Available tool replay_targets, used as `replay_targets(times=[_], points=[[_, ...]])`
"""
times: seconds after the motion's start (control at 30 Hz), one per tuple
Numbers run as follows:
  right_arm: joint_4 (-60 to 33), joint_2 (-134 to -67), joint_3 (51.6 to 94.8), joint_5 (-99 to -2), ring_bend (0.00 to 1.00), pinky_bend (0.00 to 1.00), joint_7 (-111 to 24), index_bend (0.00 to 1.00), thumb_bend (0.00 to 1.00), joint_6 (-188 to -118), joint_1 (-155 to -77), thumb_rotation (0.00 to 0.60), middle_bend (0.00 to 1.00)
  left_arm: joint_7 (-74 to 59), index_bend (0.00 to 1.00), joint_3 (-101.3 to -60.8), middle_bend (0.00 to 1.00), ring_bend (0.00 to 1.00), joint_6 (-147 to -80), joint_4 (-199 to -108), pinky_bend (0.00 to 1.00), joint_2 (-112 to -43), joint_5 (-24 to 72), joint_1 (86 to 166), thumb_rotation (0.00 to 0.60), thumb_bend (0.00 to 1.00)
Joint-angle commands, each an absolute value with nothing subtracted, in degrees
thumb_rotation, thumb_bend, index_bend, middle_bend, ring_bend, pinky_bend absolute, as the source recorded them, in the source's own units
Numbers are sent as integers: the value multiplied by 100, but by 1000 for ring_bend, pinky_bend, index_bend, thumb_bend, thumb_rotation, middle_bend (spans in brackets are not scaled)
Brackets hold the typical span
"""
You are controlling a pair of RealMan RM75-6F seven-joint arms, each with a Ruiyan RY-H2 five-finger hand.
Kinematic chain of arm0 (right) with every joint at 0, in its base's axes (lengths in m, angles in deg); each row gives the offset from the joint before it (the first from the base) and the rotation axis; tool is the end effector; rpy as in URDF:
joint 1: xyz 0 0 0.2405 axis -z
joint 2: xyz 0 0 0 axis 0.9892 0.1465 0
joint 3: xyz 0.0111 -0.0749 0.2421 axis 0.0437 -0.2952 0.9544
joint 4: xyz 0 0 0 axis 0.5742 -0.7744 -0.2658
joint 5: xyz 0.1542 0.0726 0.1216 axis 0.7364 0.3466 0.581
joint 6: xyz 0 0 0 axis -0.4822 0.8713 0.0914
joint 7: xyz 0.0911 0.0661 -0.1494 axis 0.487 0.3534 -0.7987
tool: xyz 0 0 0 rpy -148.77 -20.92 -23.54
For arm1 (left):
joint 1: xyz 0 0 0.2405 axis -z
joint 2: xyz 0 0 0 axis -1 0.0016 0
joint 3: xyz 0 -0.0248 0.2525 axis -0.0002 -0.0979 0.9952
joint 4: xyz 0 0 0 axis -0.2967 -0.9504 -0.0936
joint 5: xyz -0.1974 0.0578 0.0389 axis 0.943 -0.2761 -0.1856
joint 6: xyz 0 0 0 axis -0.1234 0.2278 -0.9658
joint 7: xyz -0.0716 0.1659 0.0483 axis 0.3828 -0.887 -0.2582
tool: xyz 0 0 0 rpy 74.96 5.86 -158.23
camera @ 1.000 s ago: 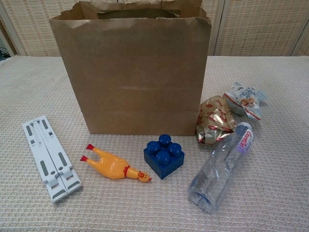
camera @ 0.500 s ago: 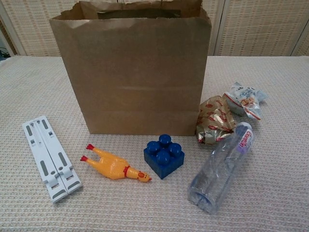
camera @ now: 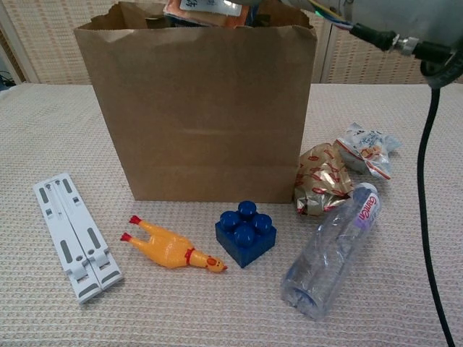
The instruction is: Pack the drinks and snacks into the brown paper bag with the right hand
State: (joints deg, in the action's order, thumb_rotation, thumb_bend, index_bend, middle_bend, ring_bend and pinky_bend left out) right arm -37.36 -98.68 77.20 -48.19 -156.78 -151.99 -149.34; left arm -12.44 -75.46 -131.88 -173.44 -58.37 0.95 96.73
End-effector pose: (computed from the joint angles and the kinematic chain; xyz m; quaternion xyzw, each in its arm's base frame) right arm 0.0759 -0.3839 0.0294 0.6894 0.3854 0.1465 0.5956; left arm -0.3095 0.2334 0.1537 -0.6152 -0.3721 -0.3547 0.5977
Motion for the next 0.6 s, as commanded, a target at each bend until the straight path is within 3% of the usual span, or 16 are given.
replay_targets(times=[0.03, 0.33, 0.6], points=[[-3816, -9851, 7662, -4923, 0, 61, -15518, 0, 60, -15334, -14960, 600, 3, -1258, 16, -7548, 0, 0, -13190, -17347, 0, -5841, 101, 9672, 600, 357], [-4156, -9528, 7459, -5097, 0, 39, -15399, 0, 48, -15637, -14918, 600, 0, -1317, 17, -7553, 0, 0, -13210, -17363, 0, -5854, 116, 9664, 600, 358], [-4953, -9057, 7547, -5190, 0, 39, -14456, 0, 48, -16498, -14334, 600, 0, -1321, 17, -7554, 0, 0, -13214, -17353, 0, -5859, 115, 9665, 600, 358]])
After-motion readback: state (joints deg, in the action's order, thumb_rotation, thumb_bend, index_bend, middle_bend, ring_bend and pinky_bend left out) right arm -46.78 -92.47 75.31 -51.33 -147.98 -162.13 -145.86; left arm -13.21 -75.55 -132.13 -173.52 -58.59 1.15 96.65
